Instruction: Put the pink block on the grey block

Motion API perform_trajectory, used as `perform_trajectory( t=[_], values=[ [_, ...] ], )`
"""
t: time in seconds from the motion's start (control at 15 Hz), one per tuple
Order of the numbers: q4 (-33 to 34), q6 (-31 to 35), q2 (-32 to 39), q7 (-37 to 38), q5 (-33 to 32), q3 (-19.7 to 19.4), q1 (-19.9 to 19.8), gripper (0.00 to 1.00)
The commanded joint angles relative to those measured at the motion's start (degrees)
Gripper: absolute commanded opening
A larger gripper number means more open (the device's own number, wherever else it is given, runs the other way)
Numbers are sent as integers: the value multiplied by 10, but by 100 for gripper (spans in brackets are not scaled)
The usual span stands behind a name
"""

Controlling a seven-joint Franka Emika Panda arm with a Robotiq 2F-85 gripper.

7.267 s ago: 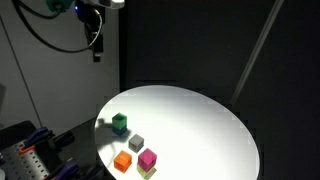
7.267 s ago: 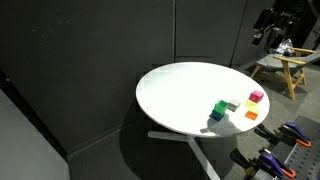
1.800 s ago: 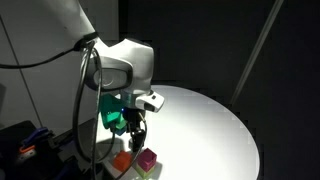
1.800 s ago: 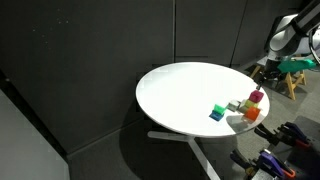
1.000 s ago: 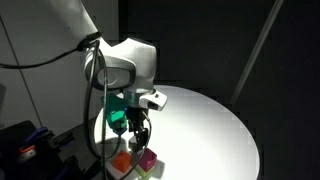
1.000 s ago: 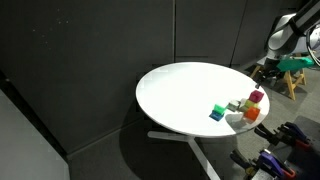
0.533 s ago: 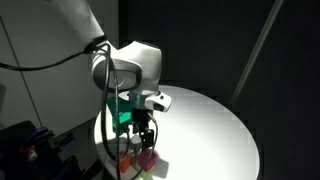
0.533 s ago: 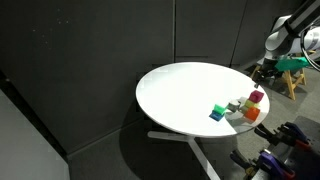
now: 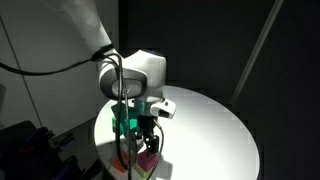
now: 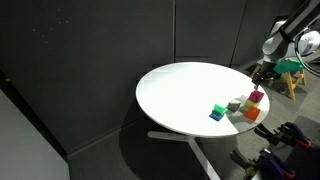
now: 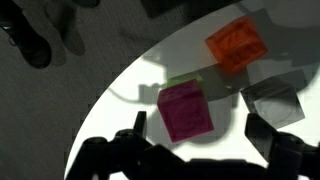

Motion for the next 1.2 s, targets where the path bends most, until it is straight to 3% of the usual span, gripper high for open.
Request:
perform_trajectory(
  t=[0.0,1.13],
  values=[
    [18,13,20,-30,13,6,-16,100],
    [31,62,71,-89,2,16,-33,100]
  ],
)
